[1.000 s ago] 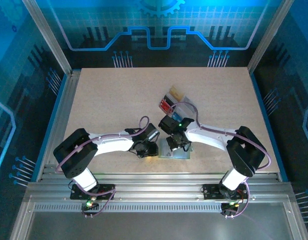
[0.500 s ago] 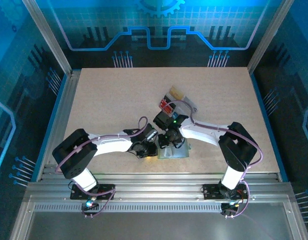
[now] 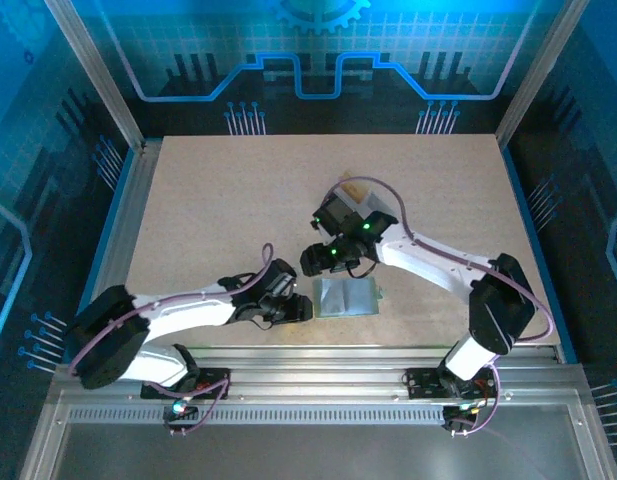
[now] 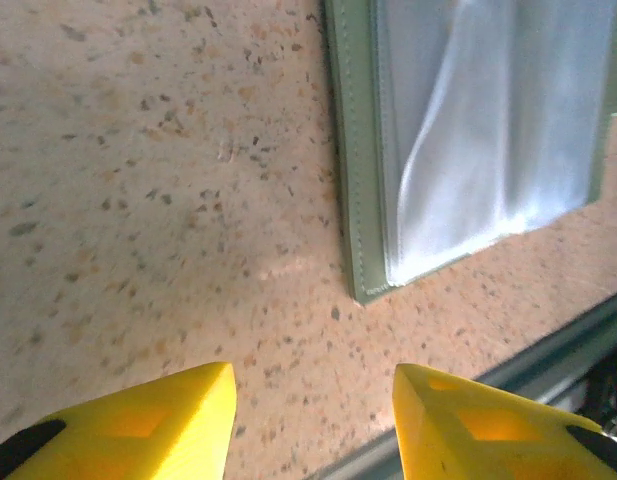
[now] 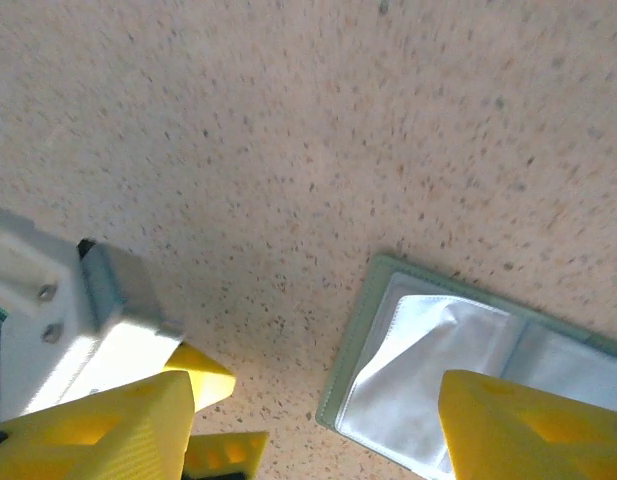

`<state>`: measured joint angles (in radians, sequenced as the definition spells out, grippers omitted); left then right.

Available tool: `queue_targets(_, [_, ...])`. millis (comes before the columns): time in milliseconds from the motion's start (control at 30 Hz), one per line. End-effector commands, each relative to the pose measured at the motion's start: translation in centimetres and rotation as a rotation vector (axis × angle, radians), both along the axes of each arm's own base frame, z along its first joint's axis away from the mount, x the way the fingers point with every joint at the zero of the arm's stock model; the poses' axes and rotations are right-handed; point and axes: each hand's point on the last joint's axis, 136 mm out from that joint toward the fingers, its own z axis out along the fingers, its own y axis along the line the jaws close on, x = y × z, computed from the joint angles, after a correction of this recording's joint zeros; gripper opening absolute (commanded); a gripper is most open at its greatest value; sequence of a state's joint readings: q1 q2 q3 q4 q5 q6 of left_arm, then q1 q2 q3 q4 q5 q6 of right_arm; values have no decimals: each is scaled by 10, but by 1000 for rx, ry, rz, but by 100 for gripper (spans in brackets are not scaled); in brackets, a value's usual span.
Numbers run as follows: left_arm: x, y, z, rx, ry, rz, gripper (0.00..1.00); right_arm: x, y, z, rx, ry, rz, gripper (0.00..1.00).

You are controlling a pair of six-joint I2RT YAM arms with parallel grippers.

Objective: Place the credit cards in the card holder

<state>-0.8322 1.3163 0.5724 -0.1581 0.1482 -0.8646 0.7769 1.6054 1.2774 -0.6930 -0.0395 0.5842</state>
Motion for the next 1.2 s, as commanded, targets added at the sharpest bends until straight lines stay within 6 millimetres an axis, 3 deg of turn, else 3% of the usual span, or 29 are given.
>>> queue_targets(0, [-8, 19, 9, -4, -6, 16, 48, 3, -25, 8, -62, -17, -19, 66])
queue_targets(100, [-7, 31, 27, -12, -40, 29, 53, 26, -60, 27, -123, -95, -105, 64])
queue_targets(200, [8, 31, 53, -43, -79, 35, 61, 59, -114, 47, -290, -190, -226, 65])
queue_targets(267, [28, 24, 71, -83, -105, 43, 67, 81, -144, 53, -383, -228, -296, 70])
queue_targets(400, [81, 2, 93, -112, -123, 51, 75, 116, -179, 46, -534, -259, -359, 75])
queue_targets(567, [156, -33, 94, -119, -106, 72, 75, 150, -180, 27, -617, -259, -321, 75])
queue_targets(767, [219, -68, 90, -126, -111, 55, 78, 175, -179, 13, -656, -265, -297, 76])
queue_targets(933, [249, -79, 76, -134, -84, 72, 78, 185, -183, 3, -698, -258, -284, 75])
queue_targets(1167, [269, -86, 54, -98, -53, 60, 79, 191, -185, -9, -728, -253, -262, 73])
